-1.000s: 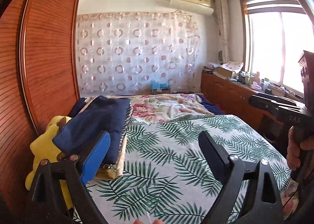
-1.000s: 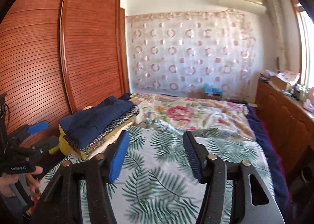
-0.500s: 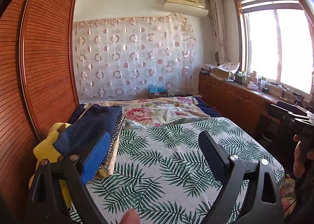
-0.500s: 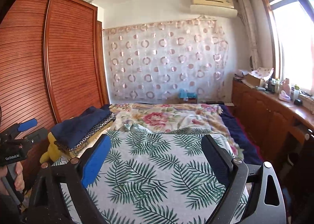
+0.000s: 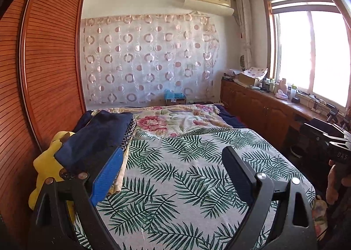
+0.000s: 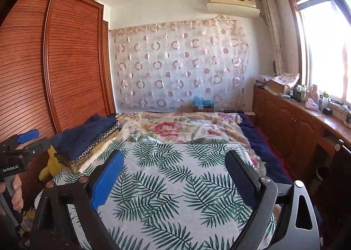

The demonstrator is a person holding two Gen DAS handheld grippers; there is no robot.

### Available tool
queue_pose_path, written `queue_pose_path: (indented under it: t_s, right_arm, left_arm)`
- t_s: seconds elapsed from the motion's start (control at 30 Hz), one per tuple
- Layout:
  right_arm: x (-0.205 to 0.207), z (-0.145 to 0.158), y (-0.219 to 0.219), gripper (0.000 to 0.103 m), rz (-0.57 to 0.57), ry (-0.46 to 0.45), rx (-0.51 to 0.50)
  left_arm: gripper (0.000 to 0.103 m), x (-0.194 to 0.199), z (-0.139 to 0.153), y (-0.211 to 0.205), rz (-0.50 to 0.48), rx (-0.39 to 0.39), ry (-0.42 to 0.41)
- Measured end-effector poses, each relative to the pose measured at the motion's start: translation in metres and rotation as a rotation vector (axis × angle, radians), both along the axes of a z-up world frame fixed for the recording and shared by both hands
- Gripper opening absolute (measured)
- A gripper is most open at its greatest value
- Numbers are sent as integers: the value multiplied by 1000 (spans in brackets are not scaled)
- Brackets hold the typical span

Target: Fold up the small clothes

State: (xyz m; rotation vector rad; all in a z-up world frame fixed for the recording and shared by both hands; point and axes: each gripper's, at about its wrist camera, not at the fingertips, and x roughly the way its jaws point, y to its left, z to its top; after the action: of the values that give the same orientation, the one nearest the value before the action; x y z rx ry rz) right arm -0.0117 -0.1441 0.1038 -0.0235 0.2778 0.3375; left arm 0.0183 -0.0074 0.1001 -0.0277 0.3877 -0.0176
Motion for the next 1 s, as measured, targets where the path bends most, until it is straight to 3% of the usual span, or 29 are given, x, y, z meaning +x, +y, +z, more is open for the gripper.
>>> queue_pose_path:
  t_s: [1.0]
  right_arm:
    - [6, -5, -29, 94, 12, -11, -13]
  left_arm:
    - [92, 1, -7, 1, 18, -3, 6]
